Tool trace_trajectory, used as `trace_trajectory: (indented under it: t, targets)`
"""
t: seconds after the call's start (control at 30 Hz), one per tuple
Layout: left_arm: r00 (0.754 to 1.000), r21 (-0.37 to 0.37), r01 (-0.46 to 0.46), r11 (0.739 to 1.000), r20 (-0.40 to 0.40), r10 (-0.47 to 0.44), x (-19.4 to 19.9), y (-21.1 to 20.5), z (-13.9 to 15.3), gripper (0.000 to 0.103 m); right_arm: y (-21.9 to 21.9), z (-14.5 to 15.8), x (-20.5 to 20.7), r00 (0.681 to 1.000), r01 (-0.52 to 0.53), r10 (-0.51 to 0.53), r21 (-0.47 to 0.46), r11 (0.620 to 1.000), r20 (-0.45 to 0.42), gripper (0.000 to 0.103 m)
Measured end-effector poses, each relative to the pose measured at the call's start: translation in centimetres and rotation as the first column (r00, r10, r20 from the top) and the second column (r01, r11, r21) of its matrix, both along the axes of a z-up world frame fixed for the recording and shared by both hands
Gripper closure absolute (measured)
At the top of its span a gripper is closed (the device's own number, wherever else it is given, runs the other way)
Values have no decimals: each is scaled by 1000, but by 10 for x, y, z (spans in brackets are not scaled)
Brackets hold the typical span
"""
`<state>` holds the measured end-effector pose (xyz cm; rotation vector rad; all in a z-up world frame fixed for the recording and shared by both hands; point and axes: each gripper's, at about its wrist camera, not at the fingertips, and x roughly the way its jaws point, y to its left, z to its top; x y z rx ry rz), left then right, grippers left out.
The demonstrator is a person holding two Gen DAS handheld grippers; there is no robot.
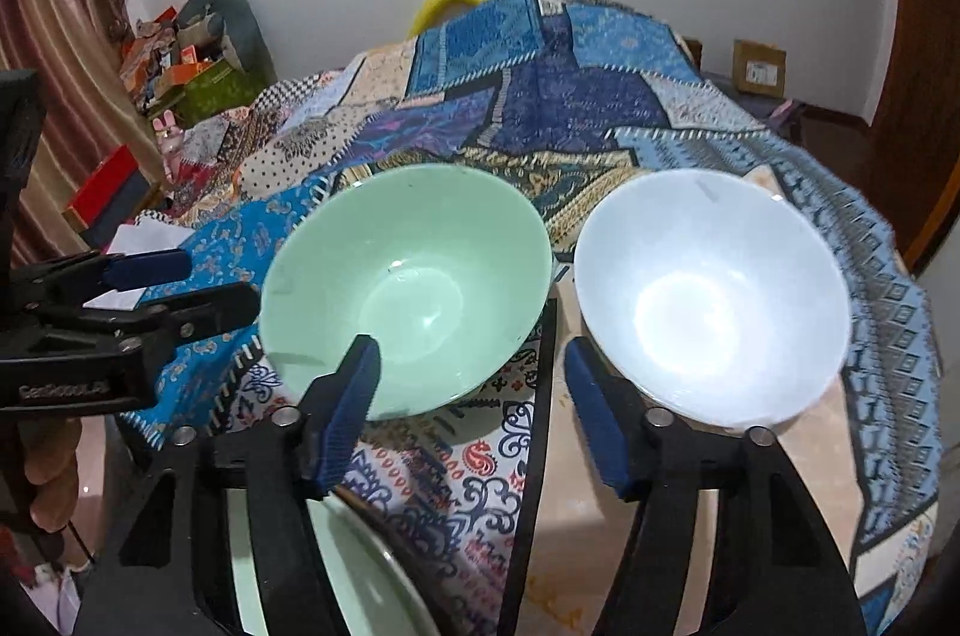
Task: Organize plates and bowls
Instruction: 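Move the left tool to the pale green bowl and grasp its rim, then lift the pale green bowl with the left tool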
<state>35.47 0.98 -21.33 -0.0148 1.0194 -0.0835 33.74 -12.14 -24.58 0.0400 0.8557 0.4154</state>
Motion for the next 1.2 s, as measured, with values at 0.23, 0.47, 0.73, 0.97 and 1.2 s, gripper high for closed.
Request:
trace_trajectory:
  t: [0.23,0.47,0.73,0.97,1.2]
  targets:
    - [998,21,18,1000,-56,-17,26,-7,-23,46,-5,-14,10,998,-1,6,57,998,-70,58]
    - [994,2,35,999,-99,-34,42,-10,-38,63,1,-21,20,995,-2,8,59,998,-99,72]
    - [991,-25,39,999,-130,-42,49,-13,-49,86,9,-19,22,997,-9,8,-13,1000,-72,73]
    - [993,10,51,999,-110,-50,35,-17,-38,85,9,-16,19,997,-16,16,5,1000,-76,75]
    - [996,8,44,999,-72,-43,11,-14,-17,85,12,3,1,999,-29,30,13,999,-39,75]
